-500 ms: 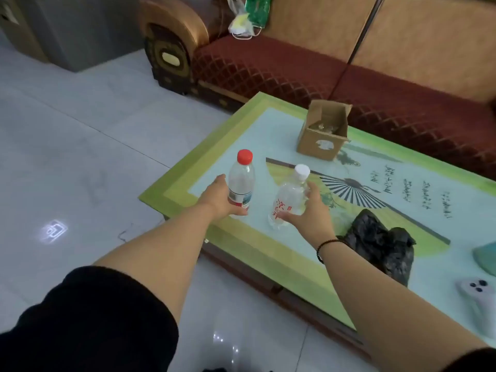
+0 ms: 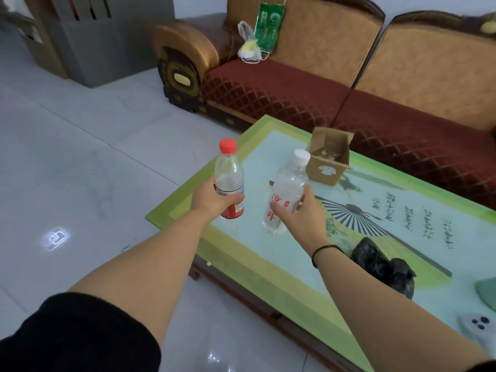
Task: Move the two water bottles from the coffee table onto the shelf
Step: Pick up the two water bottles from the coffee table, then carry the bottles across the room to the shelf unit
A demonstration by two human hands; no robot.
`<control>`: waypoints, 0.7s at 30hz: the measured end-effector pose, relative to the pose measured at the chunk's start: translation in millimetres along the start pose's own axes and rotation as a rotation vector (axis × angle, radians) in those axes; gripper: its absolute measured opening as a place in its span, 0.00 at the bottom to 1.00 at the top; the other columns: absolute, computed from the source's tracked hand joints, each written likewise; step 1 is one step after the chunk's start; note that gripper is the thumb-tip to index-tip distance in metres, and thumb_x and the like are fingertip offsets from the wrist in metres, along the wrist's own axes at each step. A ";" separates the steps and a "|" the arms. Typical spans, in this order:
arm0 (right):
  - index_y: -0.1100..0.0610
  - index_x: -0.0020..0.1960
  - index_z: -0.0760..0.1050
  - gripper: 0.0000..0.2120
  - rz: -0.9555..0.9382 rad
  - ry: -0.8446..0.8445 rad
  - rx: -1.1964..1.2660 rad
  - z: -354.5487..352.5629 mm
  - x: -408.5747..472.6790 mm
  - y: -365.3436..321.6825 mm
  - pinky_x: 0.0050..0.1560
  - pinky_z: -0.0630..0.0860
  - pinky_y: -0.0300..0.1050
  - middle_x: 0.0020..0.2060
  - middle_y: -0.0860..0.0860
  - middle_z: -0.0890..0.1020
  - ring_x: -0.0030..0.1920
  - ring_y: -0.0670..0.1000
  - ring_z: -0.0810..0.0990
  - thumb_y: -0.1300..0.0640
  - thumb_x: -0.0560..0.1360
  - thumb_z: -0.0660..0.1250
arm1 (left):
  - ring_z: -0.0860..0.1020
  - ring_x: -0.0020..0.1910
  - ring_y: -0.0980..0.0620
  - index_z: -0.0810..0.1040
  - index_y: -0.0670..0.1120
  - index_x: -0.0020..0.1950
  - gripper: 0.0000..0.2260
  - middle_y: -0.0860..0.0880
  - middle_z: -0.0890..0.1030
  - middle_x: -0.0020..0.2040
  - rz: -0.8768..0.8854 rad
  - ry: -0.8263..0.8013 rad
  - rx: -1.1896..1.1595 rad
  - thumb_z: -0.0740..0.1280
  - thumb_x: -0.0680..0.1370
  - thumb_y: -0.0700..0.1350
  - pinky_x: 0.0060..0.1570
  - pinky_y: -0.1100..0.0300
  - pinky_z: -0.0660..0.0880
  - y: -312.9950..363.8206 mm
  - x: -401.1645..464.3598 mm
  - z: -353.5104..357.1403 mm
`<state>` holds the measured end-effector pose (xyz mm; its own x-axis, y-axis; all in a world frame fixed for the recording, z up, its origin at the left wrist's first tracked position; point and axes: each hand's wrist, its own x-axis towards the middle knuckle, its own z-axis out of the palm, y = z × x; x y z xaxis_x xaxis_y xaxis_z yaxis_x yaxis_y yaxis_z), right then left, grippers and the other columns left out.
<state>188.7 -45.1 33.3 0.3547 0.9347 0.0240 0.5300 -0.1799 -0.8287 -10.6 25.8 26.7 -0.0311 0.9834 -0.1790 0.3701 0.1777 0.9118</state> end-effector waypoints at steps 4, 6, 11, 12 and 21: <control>0.49 0.59 0.69 0.28 -0.094 -0.072 -0.008 -31.0 9.5 -94.3 0.49 0.77 0.50 0.52 0.50 0.78 0.50 0.50 0.79 0.44 0.63 0.73 | 0.80 0.47 0.51 0.79 0.48 0.55 0.24 0.51 0.82 0.48 0.014 0.020 0.021 0.79 0.62 0.47 0.40 0.64 0.74 80.9 -21.5 -69.3; 0.50 0.59 0.69 0.28 -0.128 -0.111 -0.041 -48.5 11.0 -148.5 0.49 0.76 0.50 0.51 0.51 0.77 0.49 0.52 0.78 0.44 0.63 0.73 | 0.81 0.47 0.51 0.79 0.48 0.54 0.23 0.50 0.82 0.48 0.007 0.035 0.034 0.79 0.61 0.48 0.42 0.62 0.75 125.8 -34.4 -110.1; 0.51 0.58 0.68 0.28 -0.149 -0.269 -0.049 -83.0 15.6 -287.1 0.50 0.76 0.51 0.52 0.52 0.78 0.51 0.53 0.79 0.43 0.63 0.72 | 0.82 0.49 0.50 0.79 0.51 0.53 0.24 0.50 0.83 0.50 -0.041 0.071 -0.007 0.79 0.59 0.51 0.48 0.54 0.79 227.2 -67.2 -226.3; 0.53 0.59 0.68 0.28 -0.162 -0.296 -0.052 -86.4 16.8 -314.5 0.49 0.76 0.51 0.52 0.52 0.78 0.51 0.54 0.79 0.43 0.64 0.72 | 0.82 0.50 0.49 0.79 0.51 0.53 0.24 0.49 0.83 0.50 -0.046 0.080 -0.016 0.79 0.59 0.50 0.48 0.53 0.80 243.2 -73.1 -250.2; 0.53 0.62 0.65 0.24 -0.339 -0.408 0.069 -39.5 44.0 -523.8 0.39 0.72 0.40 0.50 0.49 0.78 0.45 0.47 0.79 0.49 0.71 0.71 | 0.82 0.51 0.46 0.77 0.50 0.59 0.23 0.47 0.82 0.54 -0.002 0.212 -0.101 0.78 0.66 0.49 0.47 0.50 0.80 326.7 -58.8 -442.6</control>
<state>-42.9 78.1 490.6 -0.1630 0.9826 0.0891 0.5065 0.1608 -0.8471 -298.7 42.7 498.7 -0.2302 0.9670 -0.1089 0.2751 0.1720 0.9459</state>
